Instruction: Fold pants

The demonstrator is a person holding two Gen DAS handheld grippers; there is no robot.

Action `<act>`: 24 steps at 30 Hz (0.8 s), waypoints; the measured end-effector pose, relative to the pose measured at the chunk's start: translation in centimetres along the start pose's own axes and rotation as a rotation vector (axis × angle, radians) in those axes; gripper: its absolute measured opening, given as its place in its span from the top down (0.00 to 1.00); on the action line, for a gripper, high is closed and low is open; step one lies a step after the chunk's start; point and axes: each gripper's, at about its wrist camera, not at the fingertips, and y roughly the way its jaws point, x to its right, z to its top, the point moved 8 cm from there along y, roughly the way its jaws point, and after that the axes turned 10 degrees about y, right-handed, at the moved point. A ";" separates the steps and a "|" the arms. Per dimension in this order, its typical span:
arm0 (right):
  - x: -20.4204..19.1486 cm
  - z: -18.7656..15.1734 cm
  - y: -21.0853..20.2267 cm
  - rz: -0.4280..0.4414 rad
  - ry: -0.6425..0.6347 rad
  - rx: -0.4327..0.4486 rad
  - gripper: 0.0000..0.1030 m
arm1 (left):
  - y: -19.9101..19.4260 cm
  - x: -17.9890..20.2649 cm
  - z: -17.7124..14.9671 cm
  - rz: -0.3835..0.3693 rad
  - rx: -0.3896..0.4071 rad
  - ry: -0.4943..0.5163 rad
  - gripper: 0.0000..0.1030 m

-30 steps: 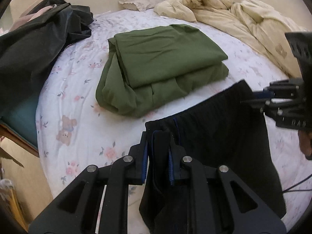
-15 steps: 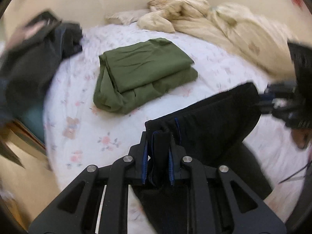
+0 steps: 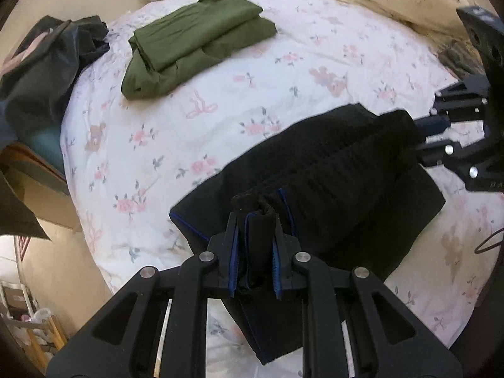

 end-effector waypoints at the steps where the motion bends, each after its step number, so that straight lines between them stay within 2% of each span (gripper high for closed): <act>1: 0.2 -0.6 0.5 -0.024 -0.006 -0.019 0.81 | 0.1 0.2 -0.4 -0.013 -0.006 -0.005 0.86; 6: 0.5 -2.6 0.9 -0.032 0.015 -0.064 0.73 | 0.7 1.3 -1.9 -0.002 -0.028 0.052 0.82; 9: 0.3 -3.5 1.2 -0.046 0.015 -0.094 0.65 | 1.3 1.5 -2.7 0.017 -0.047 0.069 0.80; 12: 0.2 -4.9 1.4 -0.050 -0.005 -0.145 0.62 | 1.5 1.4 -4.1 -0.069 -0.113 0.026 0.72; 14: 0.8 -5.4 0.9 -0.045 0.040 -0.170 0.56 | 1.3 1.5 -5.2 -0.137 -0.208 0.022 0.69; 15: 1.2 -5.4 0.4 -0.033 0.092 -0.175 0.55 | 0.8 1.3 -5.4 -0.166 -0.224 0.019 0.69; 17: 2.1 -5.2 -1.0 0.046 0.225 -0.189 0.54 | -1.1 -0.5 -5.0 -0.222 -0.181 -0.076 0.66; 18: 2.4 -4.5 -1.9 0.060 0.257 -0.155 0.54 | -1.8 -1.9 -4.7 -0.244 -0.156 -0.163 0.61; 19: 2.7 -3.9 -2.8 0.075 0.281 -0.116 0.54 | -2.2 -3.3 -4.5 -0.237 -0.126 -0.247 0.56; 21: 3.7 -2.2 -4.7 0.100 0.363 -0.023 0.54 | -2.3 -5.5 -4.0 -0.208 -0.079 -0.393 0.54; 24: 6.3 -0.6 -5.1 0.063 0.524 0.058 0.55 | -1.5 -7.1 -3.4 -0.166 -0.036 -0.523 0.54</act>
